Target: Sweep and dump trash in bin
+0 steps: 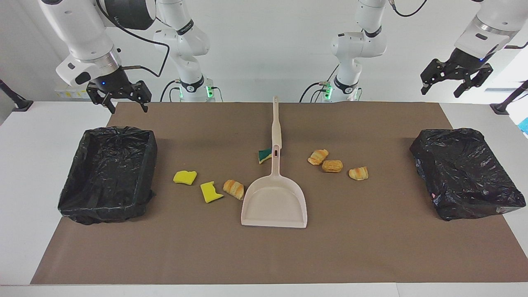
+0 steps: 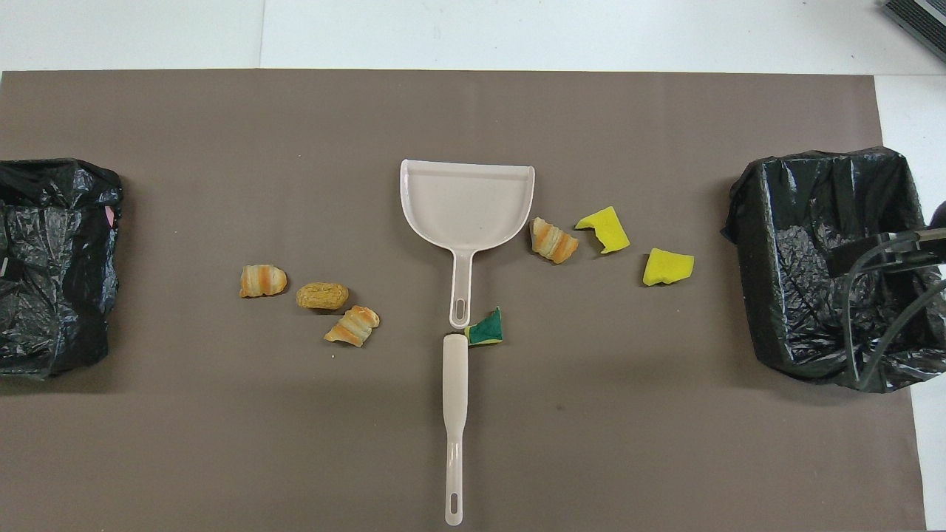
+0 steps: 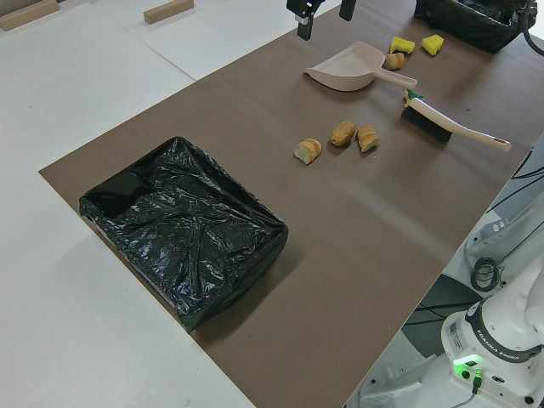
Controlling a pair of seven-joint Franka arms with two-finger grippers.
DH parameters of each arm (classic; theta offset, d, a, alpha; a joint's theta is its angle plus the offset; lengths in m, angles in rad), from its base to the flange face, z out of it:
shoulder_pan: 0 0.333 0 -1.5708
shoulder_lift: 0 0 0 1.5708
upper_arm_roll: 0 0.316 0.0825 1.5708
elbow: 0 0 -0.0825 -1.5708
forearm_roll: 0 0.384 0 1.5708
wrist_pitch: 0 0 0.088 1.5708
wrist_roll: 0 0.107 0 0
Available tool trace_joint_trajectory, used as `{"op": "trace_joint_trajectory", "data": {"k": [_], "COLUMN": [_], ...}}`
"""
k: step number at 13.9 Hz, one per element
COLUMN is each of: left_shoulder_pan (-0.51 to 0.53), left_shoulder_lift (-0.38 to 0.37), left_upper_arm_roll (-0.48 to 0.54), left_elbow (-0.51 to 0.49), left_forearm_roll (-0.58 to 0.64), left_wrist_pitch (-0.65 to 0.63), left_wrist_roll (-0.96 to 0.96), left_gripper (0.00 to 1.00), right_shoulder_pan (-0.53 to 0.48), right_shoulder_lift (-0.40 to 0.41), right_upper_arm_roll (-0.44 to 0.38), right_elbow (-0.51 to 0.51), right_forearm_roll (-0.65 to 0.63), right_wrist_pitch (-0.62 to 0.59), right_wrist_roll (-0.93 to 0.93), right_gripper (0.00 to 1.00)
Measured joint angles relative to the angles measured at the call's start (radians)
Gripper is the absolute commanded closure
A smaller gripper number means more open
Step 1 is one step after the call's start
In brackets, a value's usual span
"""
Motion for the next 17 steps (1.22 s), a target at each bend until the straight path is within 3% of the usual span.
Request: {"op": "trace_joint_trajectory", "data": {"k": [11, 17], "left_shoulder_pan": [-0.003, -0.004], "left_shoulder_lift": [-0.071, -0.080], "left_upper_arm_roll": [-0.014, -0.017], "left_elbow": [-0.122, -0.132], "left_forearm_roll": [0.000, 0.000], "left_wrist_pitch": [0.036, 0.041], "left_wrist_roll": [0.000, 0.000], "left_gripper": [0.00, 0.00], "right_shoulder_pan": [0.000, 0.001], "right_shoulder_lift": [-0.001, -0.001], "right_upper_arm_roll": [0.001, 0.001], "right_elbow": [0.000, -0.001], "right_forearm_roll": [0.000, 0.000], "right_wrist_pitch": [0.000, 0.000], "right_wrist_roll": [0.000, 0.000], "right_gripper": [0.00, 0.00]}}
